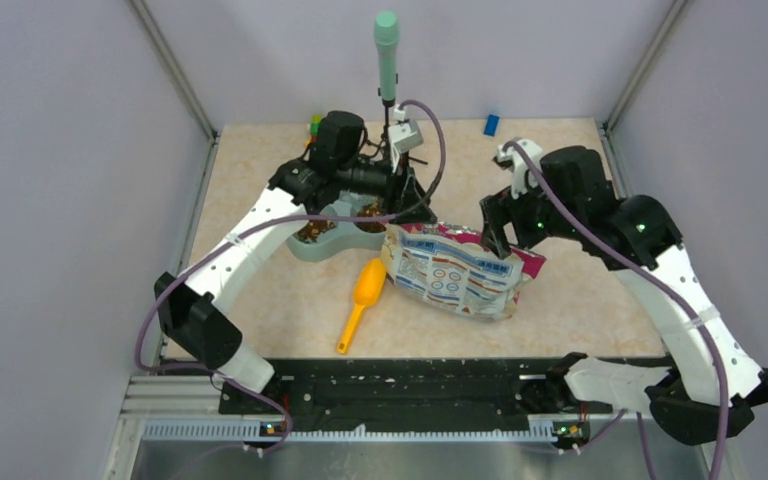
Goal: Serve the pet food
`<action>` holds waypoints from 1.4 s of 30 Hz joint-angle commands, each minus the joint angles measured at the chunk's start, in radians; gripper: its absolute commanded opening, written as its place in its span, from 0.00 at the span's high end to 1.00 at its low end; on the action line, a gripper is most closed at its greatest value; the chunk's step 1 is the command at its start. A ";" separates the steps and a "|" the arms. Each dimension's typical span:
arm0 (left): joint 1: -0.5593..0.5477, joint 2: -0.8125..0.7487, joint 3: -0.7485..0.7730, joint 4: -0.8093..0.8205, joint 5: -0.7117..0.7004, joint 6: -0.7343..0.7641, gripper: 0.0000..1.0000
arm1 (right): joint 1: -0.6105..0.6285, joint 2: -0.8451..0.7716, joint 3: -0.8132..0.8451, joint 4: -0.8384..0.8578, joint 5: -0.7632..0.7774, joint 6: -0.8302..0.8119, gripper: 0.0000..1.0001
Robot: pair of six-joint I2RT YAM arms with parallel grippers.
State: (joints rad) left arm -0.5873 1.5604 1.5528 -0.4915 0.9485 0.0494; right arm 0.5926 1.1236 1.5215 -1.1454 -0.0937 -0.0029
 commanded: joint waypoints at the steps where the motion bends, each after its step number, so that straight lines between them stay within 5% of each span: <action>1: 0.006 -0.049 0.132 0.040 -0.114 -0.097 0.39 | -0.002 -0.029 0.225 -0.011 0.210 0.096 0.14; 3: 0.007 -0.071 0.163 0.050 -0.186 -0.124 0.37 | -0.002 -0.024 0.313 -0.011 0.259 0.122 0.05; 10: 0.040 -0.171 0.169 0.048 -0.482 -0.160 0.35 | -0.004 -0.015 0.404 0.015 0.662 0.171 0.01; 13: 0.098 -0.224 0.130 0.002 -0.674 -0.225 0.27 | -0.043 0.013 0.411 -0.001 0.791 0.176 0.01; 18: 0.211 -0.279 0.111 -0.172 -0.833 -0.354 0.25 | -0.245 0.001 0.360 0.026 0.730 0.245 0.01; 26: 0.228 -0.455 -0.136 -0.327 -1.209 -0.470 0.20 | -0.250 -0.040 0.267 -0.021 0.653 0.347 0.01; 42: 0.228 -0.640 -0.346 -0.380 -1.290 -0.680 0.20 | -0.249 -0.066 0.194 -0.125 0.650 0.454 0.01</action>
State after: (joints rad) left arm -0.3618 0.9611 1.2205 -0.8730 -0.2985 -0.5800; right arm 0.3500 1.0878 1.7203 -1.2652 0.5632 0.4210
